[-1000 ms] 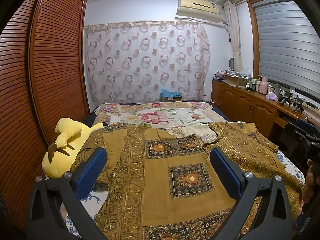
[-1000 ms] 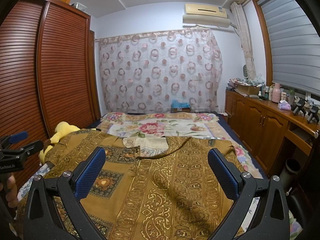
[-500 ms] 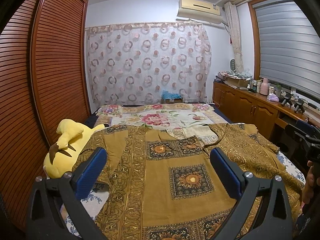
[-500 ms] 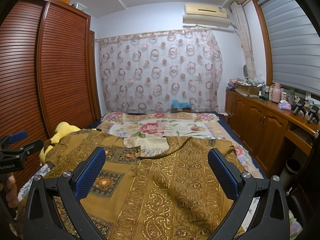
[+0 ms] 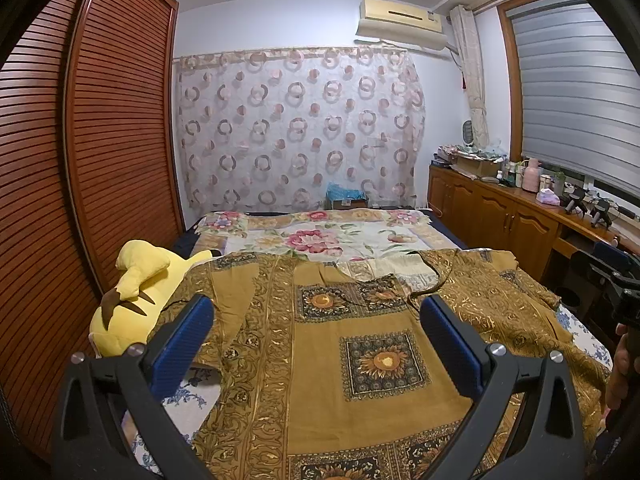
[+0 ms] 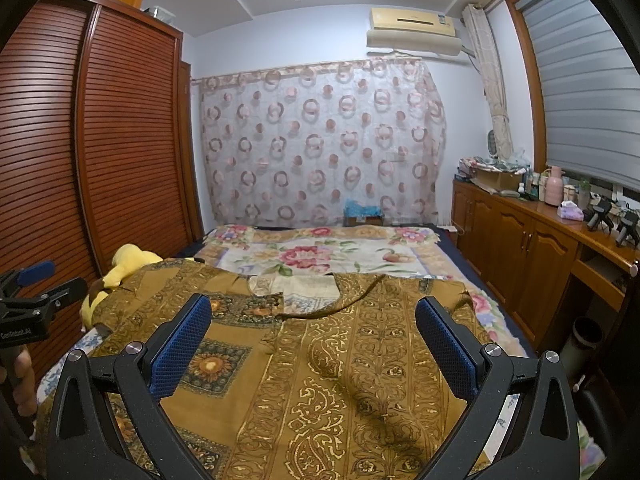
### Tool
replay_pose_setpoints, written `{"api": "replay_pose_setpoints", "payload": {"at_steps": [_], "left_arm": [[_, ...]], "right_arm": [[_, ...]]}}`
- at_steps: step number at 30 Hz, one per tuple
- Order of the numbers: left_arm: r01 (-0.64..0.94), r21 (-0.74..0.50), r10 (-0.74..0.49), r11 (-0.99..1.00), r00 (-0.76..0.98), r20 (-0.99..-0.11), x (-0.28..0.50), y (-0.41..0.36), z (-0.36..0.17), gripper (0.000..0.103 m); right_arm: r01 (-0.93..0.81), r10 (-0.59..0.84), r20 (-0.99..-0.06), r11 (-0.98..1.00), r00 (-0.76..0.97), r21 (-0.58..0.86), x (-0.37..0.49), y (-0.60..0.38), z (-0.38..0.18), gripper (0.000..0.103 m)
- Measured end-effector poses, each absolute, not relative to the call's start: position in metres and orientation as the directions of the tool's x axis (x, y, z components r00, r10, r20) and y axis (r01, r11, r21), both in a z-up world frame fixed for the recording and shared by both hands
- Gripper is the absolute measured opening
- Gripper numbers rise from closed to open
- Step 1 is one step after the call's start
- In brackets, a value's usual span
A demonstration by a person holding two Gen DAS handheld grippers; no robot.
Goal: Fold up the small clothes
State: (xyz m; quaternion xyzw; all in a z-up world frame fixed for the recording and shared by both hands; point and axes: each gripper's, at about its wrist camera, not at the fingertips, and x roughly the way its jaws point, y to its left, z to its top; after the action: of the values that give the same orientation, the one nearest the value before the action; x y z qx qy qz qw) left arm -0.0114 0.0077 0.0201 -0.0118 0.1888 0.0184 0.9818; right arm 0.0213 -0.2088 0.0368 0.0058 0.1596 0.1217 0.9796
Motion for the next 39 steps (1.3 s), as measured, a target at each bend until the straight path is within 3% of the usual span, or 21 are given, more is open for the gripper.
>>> {"api": "replay_pose_setpoints", "payload": {"at_steps": [39], "left_arm": [[-0.046, -0.005, 0.041, 0.999, 0.932, -0.36, -0.0182, 0.0069, 0.0247, 0.103]], "right_arm": [[-0.237, 0.241, -0.31, 0.97, 0.92, 0.05, 0.0185, -0.2074, 0.0374, 0.103]]}}
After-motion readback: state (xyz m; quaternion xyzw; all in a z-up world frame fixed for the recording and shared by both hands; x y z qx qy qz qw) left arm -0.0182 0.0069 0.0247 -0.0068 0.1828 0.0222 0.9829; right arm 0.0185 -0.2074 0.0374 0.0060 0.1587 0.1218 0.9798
